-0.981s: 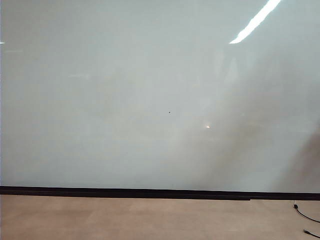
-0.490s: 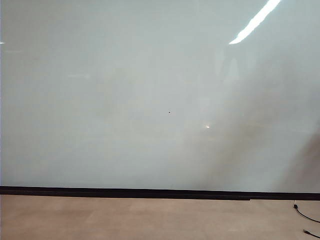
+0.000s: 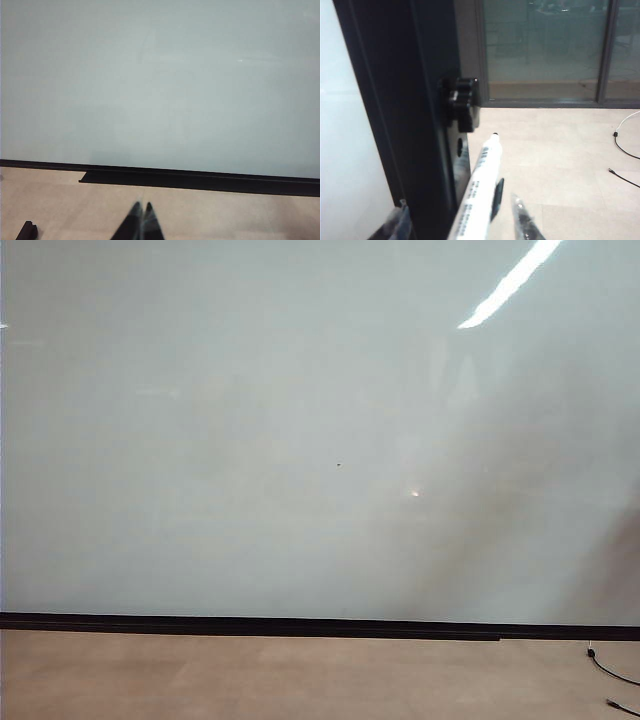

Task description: Pick up the pen on the shelf to the right of the whiteboard and draw a cross mark.

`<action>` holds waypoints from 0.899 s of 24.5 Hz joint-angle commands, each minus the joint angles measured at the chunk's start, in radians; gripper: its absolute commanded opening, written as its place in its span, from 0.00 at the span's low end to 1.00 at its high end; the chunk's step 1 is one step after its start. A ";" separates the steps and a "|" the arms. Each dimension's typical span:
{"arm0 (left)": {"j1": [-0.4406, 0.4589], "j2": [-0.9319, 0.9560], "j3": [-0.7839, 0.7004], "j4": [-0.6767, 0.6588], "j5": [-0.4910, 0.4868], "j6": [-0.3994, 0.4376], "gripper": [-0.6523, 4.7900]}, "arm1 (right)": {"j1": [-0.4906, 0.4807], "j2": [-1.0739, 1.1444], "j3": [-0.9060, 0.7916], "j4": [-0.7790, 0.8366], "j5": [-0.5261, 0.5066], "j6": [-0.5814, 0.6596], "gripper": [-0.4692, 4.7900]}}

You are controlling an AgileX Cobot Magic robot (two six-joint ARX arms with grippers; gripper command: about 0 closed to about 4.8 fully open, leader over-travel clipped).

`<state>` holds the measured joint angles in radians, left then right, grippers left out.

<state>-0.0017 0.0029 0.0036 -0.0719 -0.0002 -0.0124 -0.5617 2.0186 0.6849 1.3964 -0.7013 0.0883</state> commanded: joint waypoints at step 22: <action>0.000 0.000 0.003 0.005 0.003 0.004 0.11 | -0.009 -0.005 0.004 0.018 -0.034 0.003 0.46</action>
<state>-0.0017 0.0029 0.0036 -0.0719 -0.0002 -0.0120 -0.5705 2.0190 0.6853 1.3972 -0.7296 0.0891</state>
